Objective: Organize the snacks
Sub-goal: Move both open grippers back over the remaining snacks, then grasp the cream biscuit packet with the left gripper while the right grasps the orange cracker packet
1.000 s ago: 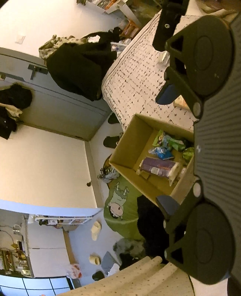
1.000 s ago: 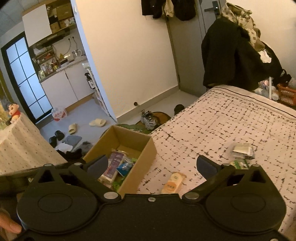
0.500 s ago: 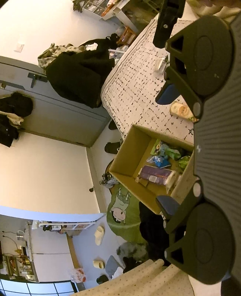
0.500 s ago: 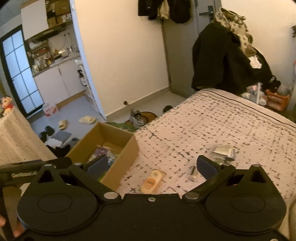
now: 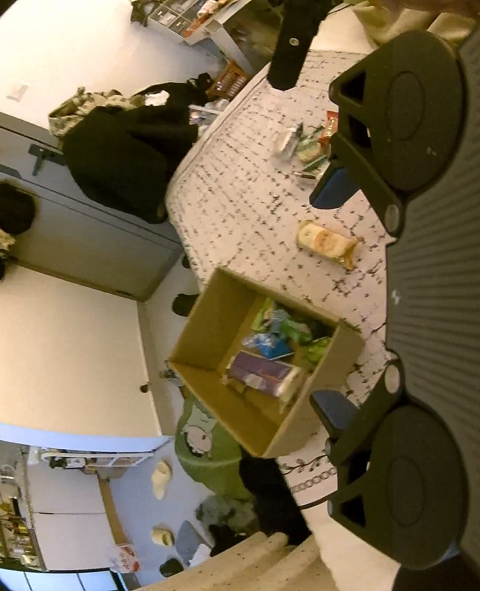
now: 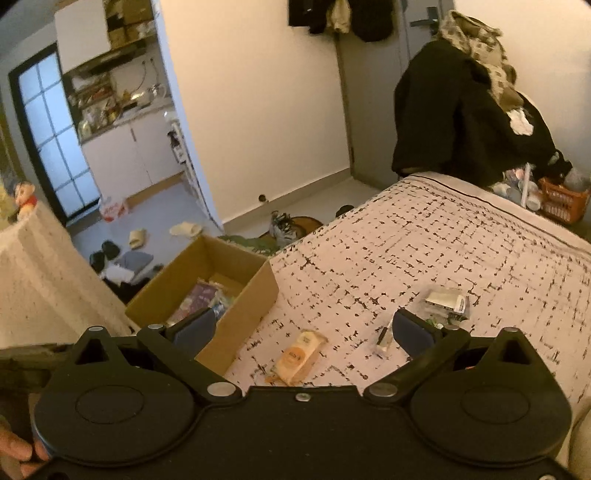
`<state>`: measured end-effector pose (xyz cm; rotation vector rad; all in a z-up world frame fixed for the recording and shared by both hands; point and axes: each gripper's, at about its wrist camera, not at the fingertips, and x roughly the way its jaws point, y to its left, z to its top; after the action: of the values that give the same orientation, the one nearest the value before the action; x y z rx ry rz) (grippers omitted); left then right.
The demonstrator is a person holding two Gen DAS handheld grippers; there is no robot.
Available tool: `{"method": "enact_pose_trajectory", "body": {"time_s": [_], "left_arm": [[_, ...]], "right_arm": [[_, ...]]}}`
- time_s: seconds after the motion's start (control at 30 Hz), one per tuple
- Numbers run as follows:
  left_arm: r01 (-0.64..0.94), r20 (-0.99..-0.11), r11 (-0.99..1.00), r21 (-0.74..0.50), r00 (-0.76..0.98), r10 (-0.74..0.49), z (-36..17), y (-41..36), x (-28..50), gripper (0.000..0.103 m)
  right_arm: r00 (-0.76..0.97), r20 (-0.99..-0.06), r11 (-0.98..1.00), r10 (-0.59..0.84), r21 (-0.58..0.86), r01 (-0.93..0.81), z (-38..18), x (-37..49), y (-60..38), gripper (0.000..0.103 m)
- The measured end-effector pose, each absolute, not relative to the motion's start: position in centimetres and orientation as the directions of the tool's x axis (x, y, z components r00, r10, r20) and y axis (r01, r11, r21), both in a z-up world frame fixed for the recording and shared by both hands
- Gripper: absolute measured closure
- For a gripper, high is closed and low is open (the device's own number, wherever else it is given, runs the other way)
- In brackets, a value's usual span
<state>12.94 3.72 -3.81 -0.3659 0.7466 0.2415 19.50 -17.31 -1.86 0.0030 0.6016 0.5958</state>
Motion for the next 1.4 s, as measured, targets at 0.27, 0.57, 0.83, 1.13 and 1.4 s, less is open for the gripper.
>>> {"method": "enact_pose_trajectory", "body": {"time_s": [0.27, 0.57, 0.83, 1.13, 1.4], "left_arm": [[-0.348, -0.720, 0.896, -0.274, 0.693, 0.049, -5.3, 2.2, 13.6, 0.000], [-0.351, -0.704, 0.890, -0.293, 0.709, 0.047, -6.6, -0.5, 14.5, 0.001], [-0.320, -0.716, 0.896, -0.308, 0.698, 0.003, -8.7, -2.2, 15.8, 0.003], [-0.318, -0.728, 0.891, -0.323, 0.685, -0.019, -10.9, -3.8, 17.8, 0.005], [-0.329, -0.733, 0.879, -0.346, 0.680, -0.034, -12.7, -4.1, 19.4, 0.014]], "right_arm": [[0.636, -0.566, 0.830, 0.524, 0.173, -0.530, -2.9, 20.0, -20.1, 0.000], [0.643, -0.615, 0.872, 0.456, 0.166, -0.460, -5.2, 22.0, -22.8, 0.000], [0.625, -0.641, 0.883, 0.445, 0.197, -0.426, -7.1, 23.1, -23.6, 0.001], [0.595, -0.684, 0.898, 0.422, 0.224, -0.379, -8.8, 24.8, -24.0, 0.002], [0.531, -0.741, 0.904, 0.410, 0.257, -0.341, -10.9, 26.4, -24.3, 0.030]]}}
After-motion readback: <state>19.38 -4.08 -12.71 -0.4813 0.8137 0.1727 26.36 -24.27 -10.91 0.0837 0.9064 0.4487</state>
